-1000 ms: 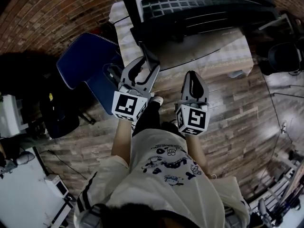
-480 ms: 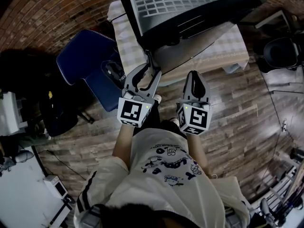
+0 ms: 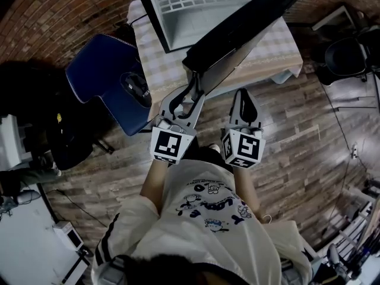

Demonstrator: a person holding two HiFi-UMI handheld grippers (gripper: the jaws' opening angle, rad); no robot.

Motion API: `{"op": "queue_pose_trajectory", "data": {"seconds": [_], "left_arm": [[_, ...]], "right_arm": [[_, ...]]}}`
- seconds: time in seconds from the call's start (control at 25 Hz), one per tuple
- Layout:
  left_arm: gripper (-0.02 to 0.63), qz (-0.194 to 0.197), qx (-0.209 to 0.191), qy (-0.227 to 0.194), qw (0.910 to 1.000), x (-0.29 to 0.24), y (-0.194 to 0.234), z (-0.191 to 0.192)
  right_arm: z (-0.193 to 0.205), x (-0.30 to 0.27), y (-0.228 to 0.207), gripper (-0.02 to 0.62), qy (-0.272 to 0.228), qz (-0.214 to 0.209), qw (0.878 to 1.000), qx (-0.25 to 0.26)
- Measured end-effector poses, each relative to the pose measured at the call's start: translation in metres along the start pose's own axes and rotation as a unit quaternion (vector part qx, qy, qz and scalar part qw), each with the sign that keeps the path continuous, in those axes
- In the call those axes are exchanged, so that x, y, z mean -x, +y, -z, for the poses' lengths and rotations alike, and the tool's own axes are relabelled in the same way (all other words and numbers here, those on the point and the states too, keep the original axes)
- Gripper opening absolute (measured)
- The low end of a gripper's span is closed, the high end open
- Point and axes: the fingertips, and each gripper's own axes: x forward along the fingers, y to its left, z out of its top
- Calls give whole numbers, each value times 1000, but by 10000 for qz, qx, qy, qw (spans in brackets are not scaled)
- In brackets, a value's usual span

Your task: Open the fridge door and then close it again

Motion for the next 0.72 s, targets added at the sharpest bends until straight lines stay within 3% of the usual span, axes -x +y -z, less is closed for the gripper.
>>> {"op": "queue_pose_trajectory", "data": {"seconds": [0.72], "left_arm": [[129,754,-269,27,9968,3,-125,0]], "right_arm": [[21,69,-73,44,-11,568,9983,-164]]}}
